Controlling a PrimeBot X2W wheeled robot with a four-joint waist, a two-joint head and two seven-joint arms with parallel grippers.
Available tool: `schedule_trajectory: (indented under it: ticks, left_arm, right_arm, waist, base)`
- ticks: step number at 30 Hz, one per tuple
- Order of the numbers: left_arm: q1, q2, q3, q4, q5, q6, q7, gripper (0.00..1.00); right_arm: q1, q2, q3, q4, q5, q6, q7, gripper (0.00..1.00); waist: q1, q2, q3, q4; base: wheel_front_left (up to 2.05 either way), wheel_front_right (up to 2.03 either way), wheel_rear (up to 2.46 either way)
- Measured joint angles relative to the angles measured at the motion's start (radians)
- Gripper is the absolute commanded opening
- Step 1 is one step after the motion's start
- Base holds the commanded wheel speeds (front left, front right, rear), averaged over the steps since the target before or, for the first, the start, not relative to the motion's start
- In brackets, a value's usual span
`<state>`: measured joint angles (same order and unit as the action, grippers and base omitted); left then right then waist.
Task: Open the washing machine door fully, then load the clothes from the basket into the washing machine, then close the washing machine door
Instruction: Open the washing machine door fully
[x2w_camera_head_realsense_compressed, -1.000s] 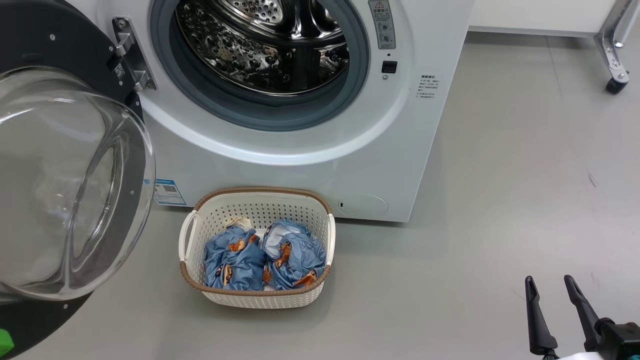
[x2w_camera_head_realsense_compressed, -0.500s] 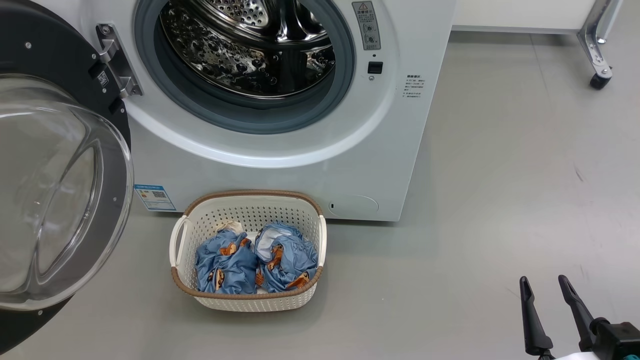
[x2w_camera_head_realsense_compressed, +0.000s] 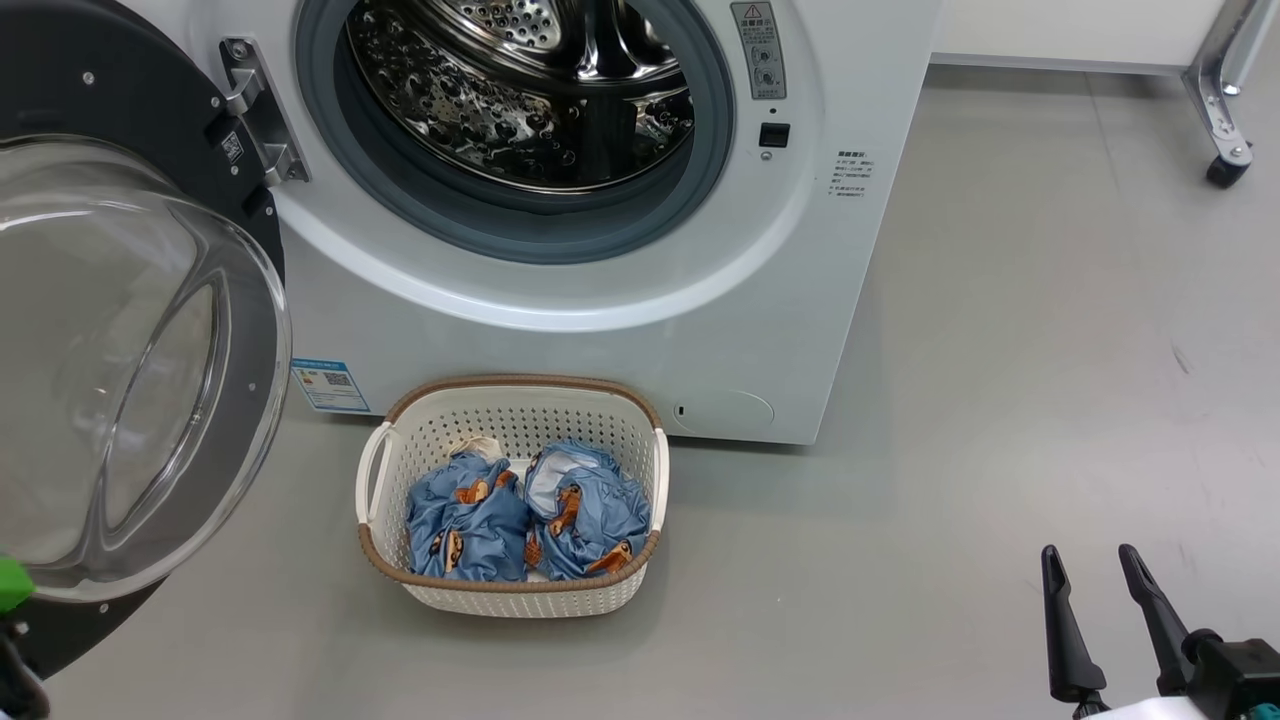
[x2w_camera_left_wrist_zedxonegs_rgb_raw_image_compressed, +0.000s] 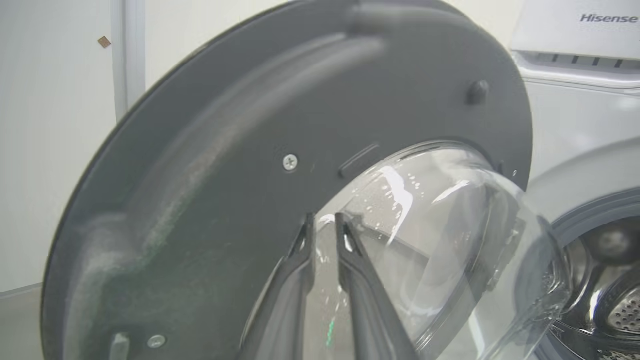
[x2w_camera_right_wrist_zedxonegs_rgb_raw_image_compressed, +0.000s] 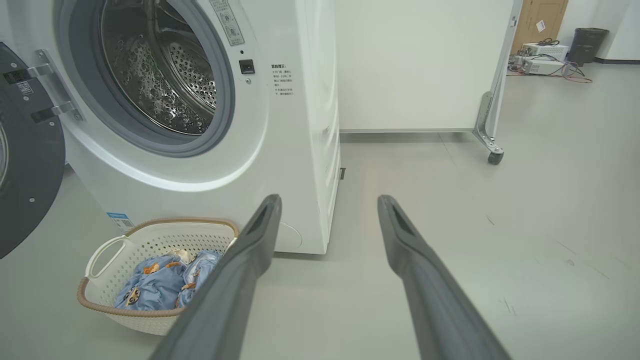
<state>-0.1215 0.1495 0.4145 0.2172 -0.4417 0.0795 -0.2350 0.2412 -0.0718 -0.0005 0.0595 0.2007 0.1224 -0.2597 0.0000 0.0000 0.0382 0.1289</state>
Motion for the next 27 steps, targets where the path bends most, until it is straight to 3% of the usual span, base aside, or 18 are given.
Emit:
schedule_trajectory:
  ticks: [1, 4, 10, 19, 27]
  left_arm:
    - [-0.003, -0.004, -0.008, -0.025, 0.002, -0.002, -0.005, 0.91]
    - [-0.003, -0.010, -0.035, -0.084, 0.013, -0.033, -0.009, 1.00]
    - [0.006, -0.021, -0.076, -0.222, 0.031, -0.082, -0.014, 1.00]
    - [0.131, -0.078, -0.237, -0.319, 0.038, -0.177, -0.014, 1.00]
    - [0.293, -0.080, -0.304, -0.240, 0.054, -0.184, -0.014, 1.00]
  right_arm:
    - [-0.004, 0.000, 0.001, 0.000, 0.000, 0.000, 0.000, 1.00]
    - [-0.012, 0.000, 0.007, 0.000, 0.000, 0.000, 0.000, 1.00]
    - [-0.015, 0.000, 0.026, 0.000, 0.000, 0.000, 0.000, 1.00]
    - [-0.060, -0.004, 0.055, -0.021, -0.005, 0.000, 0.000, 1.00]
    - [-0.074, -0.007, 0.063, -0.027, -0.018, 0.000, 0.000, 1.00]
  waist:
    - [0.0000, 0.0000, 0.001, 0.002]
    - [0.0000, 0.0000, 0.001, 0.006]
    - [0.0000, 0.0000, 0.004, -0.001]
    - [0.0000, 0.0000, 0.015, -0.049]
    - [0.0000, 0.0000, 0.032, -0.111]
  base:
    - [0.00, 0.00, 0.00]
    - [0.00, 0.00, 0.00]
    - [0.00, 0.00, 0.00]
    - [0.00, 0.00, 0.00]
    - [0.00, 0.00, 0.00]
